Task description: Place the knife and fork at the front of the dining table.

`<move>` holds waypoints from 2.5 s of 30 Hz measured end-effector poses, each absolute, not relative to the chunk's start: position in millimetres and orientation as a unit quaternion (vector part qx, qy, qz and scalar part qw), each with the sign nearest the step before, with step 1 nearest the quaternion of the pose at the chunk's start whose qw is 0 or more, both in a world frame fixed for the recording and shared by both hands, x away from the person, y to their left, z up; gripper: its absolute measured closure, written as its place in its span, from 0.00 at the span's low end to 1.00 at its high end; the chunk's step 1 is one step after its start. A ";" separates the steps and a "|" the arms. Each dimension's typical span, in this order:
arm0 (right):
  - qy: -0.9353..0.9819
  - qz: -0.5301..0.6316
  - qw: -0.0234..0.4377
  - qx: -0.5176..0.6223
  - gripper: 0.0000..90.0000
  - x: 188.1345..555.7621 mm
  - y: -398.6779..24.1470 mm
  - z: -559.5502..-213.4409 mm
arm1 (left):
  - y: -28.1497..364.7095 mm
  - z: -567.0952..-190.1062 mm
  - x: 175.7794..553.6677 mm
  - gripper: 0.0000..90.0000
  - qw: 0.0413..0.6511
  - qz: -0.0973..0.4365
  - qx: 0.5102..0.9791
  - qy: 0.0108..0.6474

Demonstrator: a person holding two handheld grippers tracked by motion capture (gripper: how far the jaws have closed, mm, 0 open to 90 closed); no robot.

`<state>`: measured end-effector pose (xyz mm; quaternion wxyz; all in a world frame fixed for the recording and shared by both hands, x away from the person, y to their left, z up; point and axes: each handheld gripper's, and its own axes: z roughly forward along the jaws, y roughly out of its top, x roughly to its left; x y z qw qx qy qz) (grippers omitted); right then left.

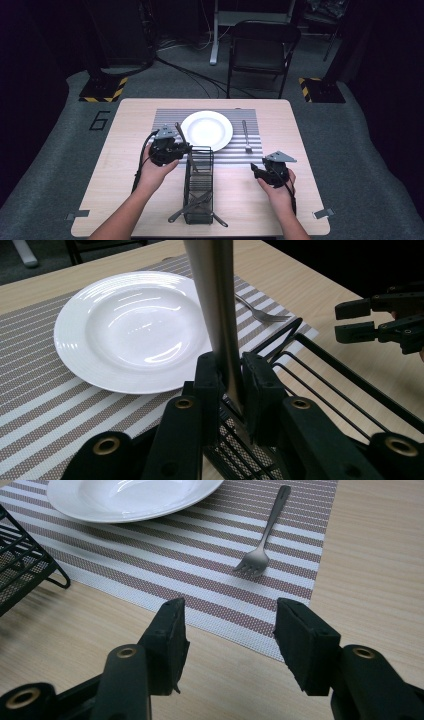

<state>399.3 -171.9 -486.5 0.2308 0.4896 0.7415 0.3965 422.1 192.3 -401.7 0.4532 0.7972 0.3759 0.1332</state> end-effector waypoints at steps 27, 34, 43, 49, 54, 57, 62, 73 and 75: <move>0.738 0.397 0.225 0.497 0.51 400.7 -174.7 -488.2 | 167.0 -396.4 413.0 0.90 0.458 0.140 0.811 0.336; 0.737 0.396 0.222 0.500 0.51 400.6 -174.7 -488.3 | 167.8 -385.0 412.5 0.90 0.457 0.140 0.813 0.332; 0.737 0.396 0.221 0.501 0.51 400.7 -174.7 -488.7 | 169.4 -365.4 409.1 0.91 0.452 0.141 0.816 0.331; 0.738 0.396 0.221 0.500 0.51 401.2 -174.7 -489.4 | 168.9 -354.4 406.2 0.91 0.449 0.138 0.818 0.331; 0.737 0.397 0.220 0.502 0.51 401.1 -174.9 -489.3 | 169.0 -342.9 405.0 0.91 0.447 0.141 0.820 0.330; 0.735 0.398 0.221 0.502 0.51 401.2 -175.2 -489.4 | 170.4 -334.7 404.1 0.91 0.448 0.143 0.819 0.329; 0.735 0.398 0.221 0.502 0.51 401.3 -175.5 -489.4 | 173.7 -320.2 403.1 0.91 0.448 0.143 0.818 0.331; 0.737 0.395 0.218 0.503 0.51 401.3 -174.8 -489.9 | 185.5 -292.7 401.8 0.91 0.447 0.156 0.815 0.335; 0.739 0.394 0.219 0.501 0.51 401.7 -174.7 -490.2 | 187.8 -288.8 401.9 0.91 0.446 0.159 0.814 0.335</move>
